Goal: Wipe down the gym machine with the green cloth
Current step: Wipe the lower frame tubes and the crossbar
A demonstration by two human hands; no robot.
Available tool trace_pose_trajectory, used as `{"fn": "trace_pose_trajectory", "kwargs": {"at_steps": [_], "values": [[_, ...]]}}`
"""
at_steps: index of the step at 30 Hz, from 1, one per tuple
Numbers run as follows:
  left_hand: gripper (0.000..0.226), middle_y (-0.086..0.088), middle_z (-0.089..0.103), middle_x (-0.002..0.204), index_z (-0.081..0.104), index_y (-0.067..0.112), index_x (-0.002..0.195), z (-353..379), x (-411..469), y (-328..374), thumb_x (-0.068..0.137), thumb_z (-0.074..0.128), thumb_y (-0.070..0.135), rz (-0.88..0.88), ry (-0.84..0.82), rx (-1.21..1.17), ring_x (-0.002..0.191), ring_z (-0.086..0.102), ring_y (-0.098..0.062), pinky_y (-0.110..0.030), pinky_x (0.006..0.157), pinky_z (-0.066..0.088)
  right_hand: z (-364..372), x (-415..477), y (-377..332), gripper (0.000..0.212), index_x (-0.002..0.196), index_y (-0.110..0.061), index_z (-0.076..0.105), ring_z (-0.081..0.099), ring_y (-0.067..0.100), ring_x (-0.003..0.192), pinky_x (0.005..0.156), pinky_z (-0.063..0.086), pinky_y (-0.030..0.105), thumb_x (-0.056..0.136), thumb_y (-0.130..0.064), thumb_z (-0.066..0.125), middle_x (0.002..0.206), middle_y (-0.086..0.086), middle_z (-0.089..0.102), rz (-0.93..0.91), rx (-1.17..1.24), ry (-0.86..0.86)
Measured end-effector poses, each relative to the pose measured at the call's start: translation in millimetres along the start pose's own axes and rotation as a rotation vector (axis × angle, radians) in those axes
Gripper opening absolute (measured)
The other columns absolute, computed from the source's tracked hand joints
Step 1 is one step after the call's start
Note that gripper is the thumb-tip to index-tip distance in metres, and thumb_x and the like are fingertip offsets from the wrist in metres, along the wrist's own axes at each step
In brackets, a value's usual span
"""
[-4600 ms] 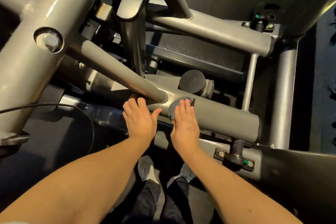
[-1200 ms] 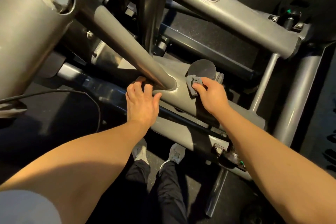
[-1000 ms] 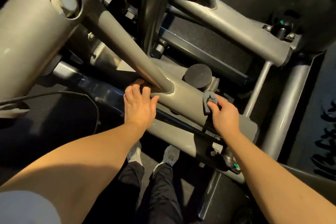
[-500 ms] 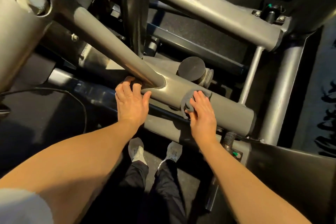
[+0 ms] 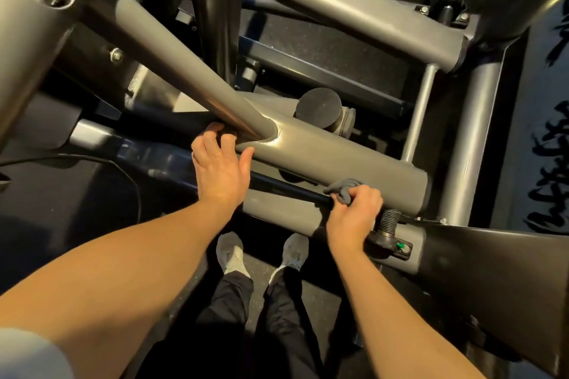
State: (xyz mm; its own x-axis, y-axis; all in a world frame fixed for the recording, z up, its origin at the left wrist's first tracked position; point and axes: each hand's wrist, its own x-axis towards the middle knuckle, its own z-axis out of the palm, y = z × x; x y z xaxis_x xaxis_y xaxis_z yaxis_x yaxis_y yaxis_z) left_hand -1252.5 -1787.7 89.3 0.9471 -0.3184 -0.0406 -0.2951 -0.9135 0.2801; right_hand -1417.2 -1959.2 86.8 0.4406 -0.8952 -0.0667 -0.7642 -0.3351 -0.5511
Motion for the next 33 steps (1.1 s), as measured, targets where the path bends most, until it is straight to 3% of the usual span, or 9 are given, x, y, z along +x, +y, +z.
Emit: {"fn": "trace_pose_trajectory", "kwargs": {"at_steps": [4, 9, 12, 14, 18, 23, 26, 30, 33], "values": [[0.036, -0.018, 0.043, 0.128, 0.048, 0.013, 0.115, 1.9, 1.0, -0.7, 0.1, 0.055, 0.045, 0.008, 0.031, -0.031, 0.122, 0.039, -0.036, -0.05, 0.103, 0.045, 42.6, -17.8, -60.9, 0.023, 0.087, -0.011, 0.06, 0.036, 0.006, 0.091, 0.073, 0.036, 0.013, 0.081, 0.006, 0.075, 0.096, 0.0, 0.049, -0.051, 0.087, -0.067], [0.036, -0.012, 0.045, 0.123, 0.052, 0.018, 0.116, -6.8, 4.8, 8.0, 0.093, 0.065, 0.043, -0.07, -0.011, -0.176, 0.116, 0.038, -0.029, -0.046, 0.101, 0.04, 61.8, -32.2, -103.9, 0.016, 0.093, -0.014, 0.064, 0.046, 0.012, 0.103, 0.071, 0.038, 0.023, 0.086, -0.011, 0.078, 0.103, -0.001, 0.054, -0.164, 0.072, -0.226], [0.028, 0.001, 0.043, 0.124, 0.055, 0.023, 0.117, -19.8, 2.6, 7.8, 0.094, 0.065, 0.034, -0.198, -0.005, -0.431, 0.117, 0.038, -0.016, -0.035, 0.102, 0.032, 53.7, -34.7, -113.1, 0.017, 0.102, -0.011, 0.067, 0.052, 0.011, 0.108, 0.082, 0.037, 0.015, 0.087, -0.009, 0.076, 0.111, 0.001, 0.057, -0.197, 0.244, -0.313], [0.023, 0.007, 0.047, 0.121, 0.057, 0.026, 0.116, -28.7, -8.5, 5.5, 0.095, 0.065, 0.032, -0.315, -0.029, -0.72, 0.113, 0.049, -0.011, -0.028, 0.095, 0.041, 42.9, -38.7, -118.9, 0.018, 0.104, -0.012, 0.067, 0.056, 0.011, 0.104, 0.084, 0.039, 0.01, 0.088, -0.004, 0.072, 0.111, 0.0, 0.059, -0.186, 0.352, -0.353], [0.03, 0.002, 0.068, 0.112, 0.059, 0.021, 0.126, -40.6, -37.1, 10.1, 0.098, 0.067, 0.026, -0.524, -0.281, -1.175, 0.1, 0.068, -0.006, -0.016, 0.078, 0.053, 25.4, -45.2, -123.3, 0.027, 0.107, -0.019, 0.07, 0.062, -0.002, 0.094, 0.077, 0.042, 0.001, 0.092, 0.002, 0.064, 0.106, -0.006, 0.068, -0.119, 0.462, -0.581], [0.026, 0.003, 0.072, 0.104, 0.065, 0.017, 0.12, -49.6, -46.3, 3.5, 0.096, 0.069, 0.027, -0.601, -0.239, -1.133, 0.086, 0.069, 0.004, -0.012, 0.069, 0.052, 11.9, -41.1, -123.3, 0.038, 0.114, -0.017, 0.074, 0.066, -0.011, 0.092, 0.082, 0.049, 0.007, 0.096, 0.008, 0.053, 0.103, -0.014, 0.072, -0.146, 0.533, -0.807], [0.016, 0.003, 0.07, 0.097, 0.065, 0.015, 0.112, -58.4, -42.0, 3.8, 0.099, 0.064, 0.023, -0.644, -0.147, -1.085, 0.077, 0.067, 0.006, -0.009, 0.06, 0.05, 3.9, -32.3, -121.3, 0.031, 0.106, -0.014, 0.075, 0.07, 0.002, 0.092, 0.087, 0.055, 0.022, 0.097, 0.004, 0.053, 0.1, -0.008, 0.075, -0.132, 0.564, -0.697], [0.013, -0.002, 0.065, 0.113, 0.062, 0.025, 0.111, -59.8, -7.6, -10.8, 0.099, 0.063, 0.029, -0.718, 0.187, -1.048, 0.103, 0.065, -0.014, -0.027, 0.088, 0.055, 4.9, 1.6, -117.5, 0.032, 0.127, -0.017, 0.068, 0.051, 0.008, 0.124, 0.111, 0.037, 0.025, 0.098, -0.006, 0.058, 0.132, -0.001, 0.062, -0.359, 0.272, -0.386], [0.028, -0.009, 0.054, 0.137, 0.063, 0.014, 0.123, -62.0, 28.2, -18.3, 0.101, 0.06, 0.032, -0.717, 0.288, -0.947, 0.123, 0.056, -0.023, -0.033, 0.097, 0.049, 16.9, 23.3, -125.0, 0.042, 0.142, -0.015, 0.058, 0.033, 0.028, 0.145, 0.119, 0.027, 0.045, 0.1, -0.014, 0.059, 0.155, 0.009, 0.043, -0.487, -0.005, -0.412]]}}
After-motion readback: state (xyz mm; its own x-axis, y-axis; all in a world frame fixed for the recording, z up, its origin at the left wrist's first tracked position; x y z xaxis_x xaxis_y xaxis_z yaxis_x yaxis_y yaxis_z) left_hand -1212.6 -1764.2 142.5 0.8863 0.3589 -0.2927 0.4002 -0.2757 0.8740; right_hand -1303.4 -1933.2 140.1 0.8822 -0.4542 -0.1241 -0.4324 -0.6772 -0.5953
